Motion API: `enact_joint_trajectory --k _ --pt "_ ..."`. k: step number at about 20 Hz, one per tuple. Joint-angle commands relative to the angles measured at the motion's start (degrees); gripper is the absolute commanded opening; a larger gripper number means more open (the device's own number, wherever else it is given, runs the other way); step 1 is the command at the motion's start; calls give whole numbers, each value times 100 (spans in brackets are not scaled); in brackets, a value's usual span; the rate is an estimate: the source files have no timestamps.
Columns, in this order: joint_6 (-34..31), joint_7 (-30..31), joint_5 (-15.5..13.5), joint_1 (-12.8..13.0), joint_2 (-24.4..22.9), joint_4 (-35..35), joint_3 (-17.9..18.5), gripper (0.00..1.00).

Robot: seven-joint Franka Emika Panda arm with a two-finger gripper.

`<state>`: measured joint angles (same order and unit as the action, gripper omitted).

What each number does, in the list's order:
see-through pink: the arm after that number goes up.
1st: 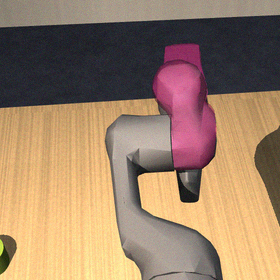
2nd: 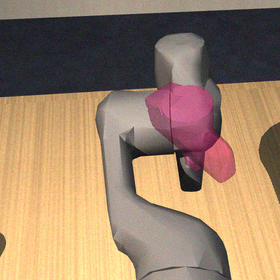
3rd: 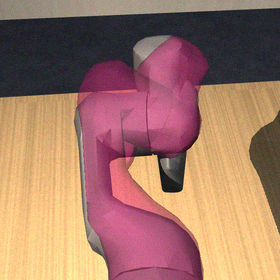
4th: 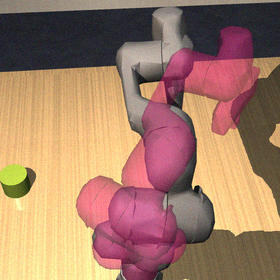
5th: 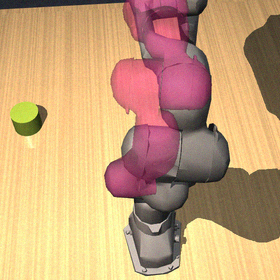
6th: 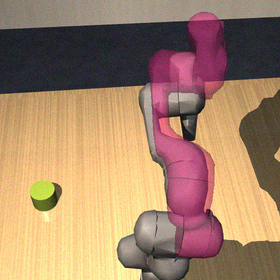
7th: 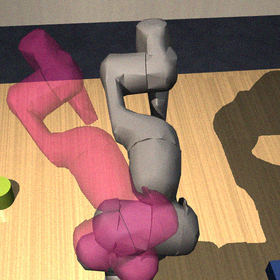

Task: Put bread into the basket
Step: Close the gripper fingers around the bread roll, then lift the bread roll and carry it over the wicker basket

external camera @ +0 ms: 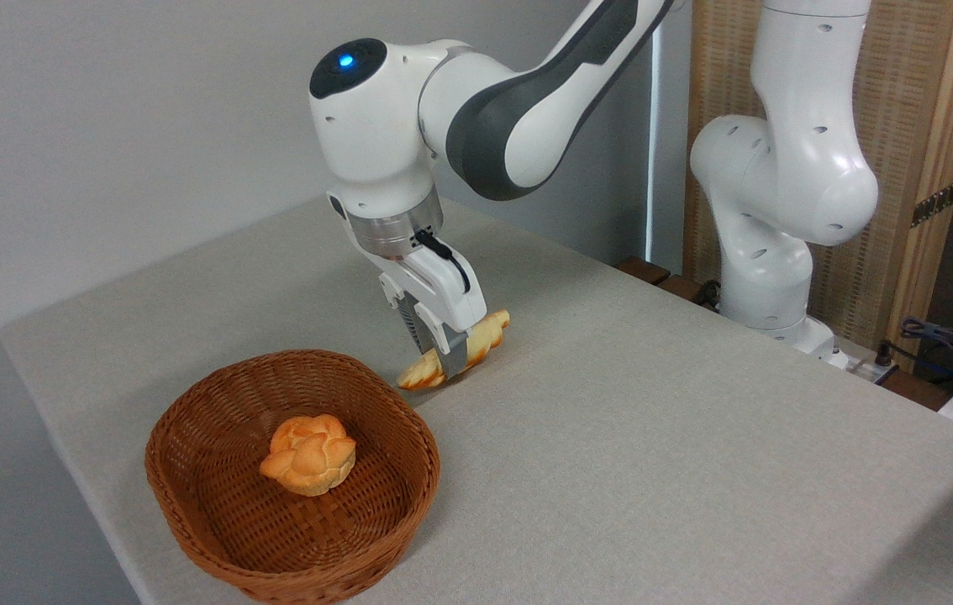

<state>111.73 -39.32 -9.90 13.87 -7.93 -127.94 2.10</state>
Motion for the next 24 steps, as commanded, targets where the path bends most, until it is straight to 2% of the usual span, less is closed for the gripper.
enact_joint_trajectory --k 1,7,9,10,11,13,15,18,21,23,24 --pt "-292 65 -82 19 -86 260 72 37" --pt "-652 -32 -38 11 -244 489 89 37" --pt "-644 -50 -73 11 -244 655 281 38" --pt "-627 -50 -99 11 -236 761 352 41" --pt "-583 -50 -169 2 -227 849 396 46" --pt "-391 -59 -372 2 -148 1095 572 43" --pt "-48 -59 -696 2 -52 1174 651 44" --pt "190 -59 -829 2 229 1420 652 44" --pt "401 -50 -1285 -33 616 1815 660 44" --pt "602 -50 -1610 -69 757 1974 801 44" --pt "734 -50 -1655 -69 801 1983 801 44"
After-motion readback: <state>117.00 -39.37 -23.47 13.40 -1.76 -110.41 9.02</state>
